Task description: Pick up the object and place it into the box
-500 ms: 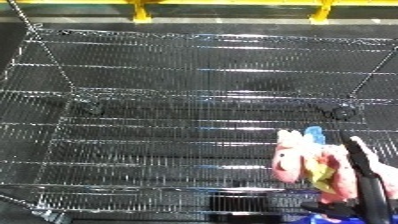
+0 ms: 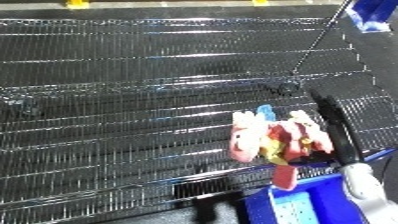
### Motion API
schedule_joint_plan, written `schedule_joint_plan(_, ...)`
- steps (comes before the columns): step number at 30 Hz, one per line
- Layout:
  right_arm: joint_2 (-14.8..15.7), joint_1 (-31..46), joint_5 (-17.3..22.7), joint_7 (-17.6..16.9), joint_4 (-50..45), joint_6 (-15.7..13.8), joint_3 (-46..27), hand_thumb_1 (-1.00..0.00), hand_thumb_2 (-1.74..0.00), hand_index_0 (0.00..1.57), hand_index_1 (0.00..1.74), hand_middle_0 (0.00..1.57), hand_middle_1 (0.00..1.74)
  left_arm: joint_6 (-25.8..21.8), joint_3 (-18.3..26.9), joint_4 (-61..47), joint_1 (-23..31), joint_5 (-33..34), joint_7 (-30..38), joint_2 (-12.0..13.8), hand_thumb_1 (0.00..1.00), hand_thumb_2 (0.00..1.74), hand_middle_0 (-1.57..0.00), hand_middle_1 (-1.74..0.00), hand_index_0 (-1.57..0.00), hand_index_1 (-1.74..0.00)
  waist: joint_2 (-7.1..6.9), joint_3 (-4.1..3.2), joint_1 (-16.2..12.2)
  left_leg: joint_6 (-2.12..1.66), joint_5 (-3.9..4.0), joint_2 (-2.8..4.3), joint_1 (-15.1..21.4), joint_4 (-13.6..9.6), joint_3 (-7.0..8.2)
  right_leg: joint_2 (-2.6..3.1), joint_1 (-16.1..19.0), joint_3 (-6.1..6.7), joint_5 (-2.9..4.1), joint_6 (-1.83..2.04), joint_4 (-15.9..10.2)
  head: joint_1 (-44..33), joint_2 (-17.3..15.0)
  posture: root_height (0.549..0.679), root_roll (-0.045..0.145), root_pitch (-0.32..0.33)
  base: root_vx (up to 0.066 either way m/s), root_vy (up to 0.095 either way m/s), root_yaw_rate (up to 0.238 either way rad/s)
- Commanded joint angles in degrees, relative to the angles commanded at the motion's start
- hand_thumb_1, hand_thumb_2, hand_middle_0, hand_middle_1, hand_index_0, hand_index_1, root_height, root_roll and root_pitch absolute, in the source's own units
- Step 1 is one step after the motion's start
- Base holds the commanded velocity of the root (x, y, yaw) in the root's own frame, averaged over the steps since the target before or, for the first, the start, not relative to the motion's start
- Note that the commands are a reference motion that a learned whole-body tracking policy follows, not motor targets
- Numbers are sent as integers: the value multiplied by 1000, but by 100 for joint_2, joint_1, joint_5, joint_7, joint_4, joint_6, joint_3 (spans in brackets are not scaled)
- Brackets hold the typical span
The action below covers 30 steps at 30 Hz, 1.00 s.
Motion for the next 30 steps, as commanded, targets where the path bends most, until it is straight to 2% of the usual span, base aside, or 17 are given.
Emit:
schedule_joint_plan(6, -367, -476, -127, 205, 663, 129, 502, 0, 0, 0, 0, 0, 0, -43, -209, 15, -37, -55, -51, 116, 1000, 1740, -1570, -1740, -1570, -1740, 121, 0, 30, -11, 4, -15, -48, 4, 4, -18, -104, 20, -16, 9, 50, 365, -100, 616, 50, -162, 18, -19, -16)
schedule_joint_plan(11, -568, -1123, -309, 453, 1549, 252, 1210, 0, 0, 0, 0, 0, 0, -93, -392, 44, -41, -120, -116, 192, 1000, 1740, -1570, -1740, -1570, -1740, 248, 0, 76, -26, 4, -31, -107, 10, 6, -26, -197, 31, -29, 16, 79, 648, -143, 615, 52, -150, 12, -9, -15)
schedule_joint_plan(17, -631, -1776, -734, 774, 2672, 403, 2012, 0, 0, 0, 0, 0, 0, -140, -532, 49, 12, -187, -211, 238, 1000, 1740, -1570, -1740, -1570, -1740, 396, 0, 129, -40, -14, -47, -191, 53, -10, -37, -275, 37, -54, 15, 120, 762, -104, 614, 52, -141, 15, -1, 0)
schedule_joint_plan(24, -564, -2276, -900, 938, 3558, 476, 2495, 0, 0, 0, 0, 0, 0, -166, -616, 35, 49, -200, -246, 272, 1000, 1740, -1570, -1740, -1570, -1740, 522, 0, 184, -47, -5, -64, -262, 43, -22, -53, -350, 24, -61, 17, 129, 848, 11, 614, 53, -128, 16, 4, 3)
schedule_joint_plan(30, -456, -2520, -813, 1019, 4037, 346, 2720, -300, -522, 471, 522, 471, 522, -172, -604, 38, 75, -224, -249, 249, 1000, 1740, -1570, -1740, -1570, -1740, 561, 0, 206, -45, 4, -69, -298, 13, -26, -53, -381, 5, -64, 21, 119, 882, 37, 615, 52, -118, 12, 0, 11)
